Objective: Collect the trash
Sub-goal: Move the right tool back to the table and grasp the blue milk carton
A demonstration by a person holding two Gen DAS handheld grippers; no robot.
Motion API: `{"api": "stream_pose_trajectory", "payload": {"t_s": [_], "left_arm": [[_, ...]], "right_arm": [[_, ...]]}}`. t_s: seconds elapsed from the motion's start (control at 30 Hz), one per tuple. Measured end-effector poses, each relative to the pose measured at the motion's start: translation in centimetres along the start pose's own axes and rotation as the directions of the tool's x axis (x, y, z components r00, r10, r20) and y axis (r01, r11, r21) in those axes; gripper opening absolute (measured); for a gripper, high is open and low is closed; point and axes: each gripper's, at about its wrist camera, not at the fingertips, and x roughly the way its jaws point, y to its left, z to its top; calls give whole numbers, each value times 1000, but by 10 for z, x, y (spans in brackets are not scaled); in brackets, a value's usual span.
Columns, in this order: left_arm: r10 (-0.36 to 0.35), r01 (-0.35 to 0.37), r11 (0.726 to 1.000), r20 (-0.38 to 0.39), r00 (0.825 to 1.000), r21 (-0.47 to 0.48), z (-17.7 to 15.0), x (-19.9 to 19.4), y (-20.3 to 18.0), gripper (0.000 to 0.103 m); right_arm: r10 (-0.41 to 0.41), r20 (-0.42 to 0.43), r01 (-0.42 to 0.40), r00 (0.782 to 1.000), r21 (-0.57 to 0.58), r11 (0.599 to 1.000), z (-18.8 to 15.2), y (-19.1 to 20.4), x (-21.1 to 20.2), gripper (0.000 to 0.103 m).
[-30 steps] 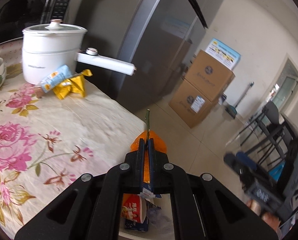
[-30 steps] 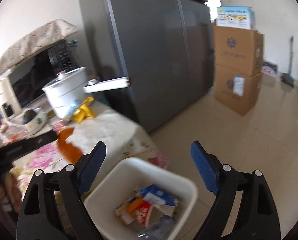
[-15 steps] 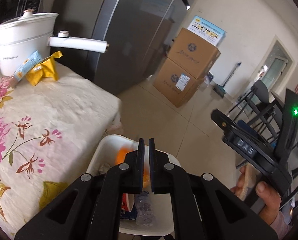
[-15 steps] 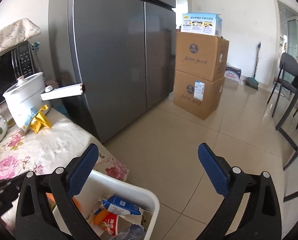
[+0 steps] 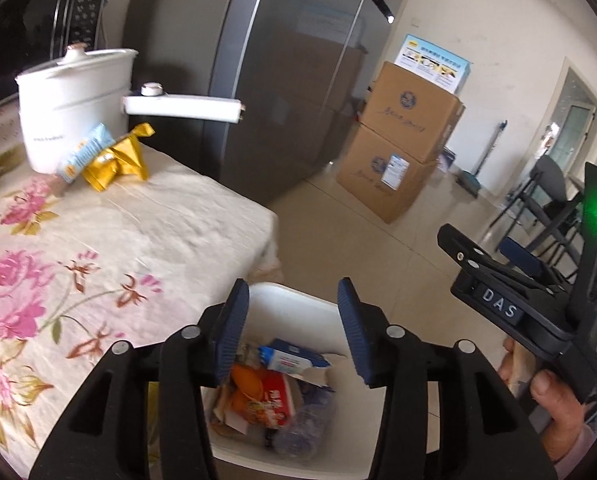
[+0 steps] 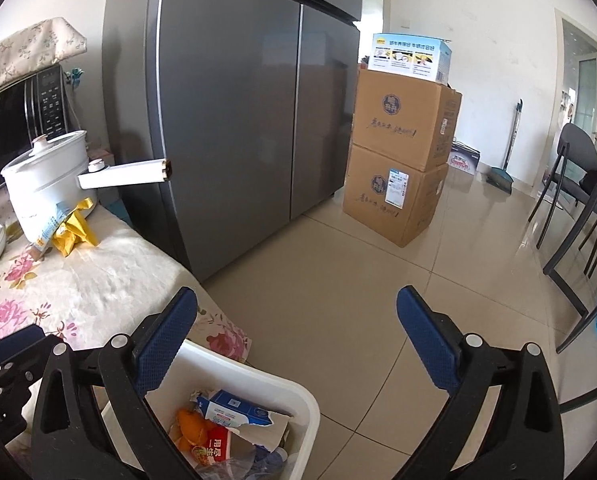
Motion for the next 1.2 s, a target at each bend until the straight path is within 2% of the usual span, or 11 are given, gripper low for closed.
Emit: {"api": "stream_pose_trajectory", "payload": {"t_s": [0.13, 0.37, 0.43, 0.5, 0.7, 0.83, 0.9, 1.07, 1.2], "left_arm": [[81, -81, 997, 43, 996, 1, 1, -5, 8, 61], [189, -187, 982, 78, 979, -34, 3, -13, 33, 68], [205, -201, 978, 76, 976, -53, 1, -15, 43, 68], [233, -227, 970, 68, 970, -87, 0, -17, 58, 69], [316, -302, 939, 67, 946, -165, -1, -30, 96, 83], [362, -343, 912, 49, 931, -225, -2, -40, 127, 85], [379, -357, 895, 34, 925, -269, -5, -47, 146, 85], [418, -388, 840, -3, 908, -379, -14, -63, 192, 85], [447, -404, 797, -10, 894, -450, -19, -78, 221, 85]], "right_arm": [[26, -8, -26, 1000, -23, 999, 0, 14, 2, 96], [65, -5, -65, 998, -68, 996, 0, 42, 6, 96], [79, -28, -81, 996, -79, 994, 0, 52, 11, 96], [107, -42, -110, 993, -81, 991, 0, 64, 15, 96], [171, -62, -177, 983, -115, 978, 2, 108, 21, 96], [218, -79, -227, 973, -123, 966, 12, 134, 28, 96], [247, -100, -259, 964, -124, 958, 17, 149, 34, 96], [337, -173, -358, 925, -107, 928, 28, 203, 51, 96], [416, -252, -434, 874, -17, 901, 36, 246, 73, 96]]}}
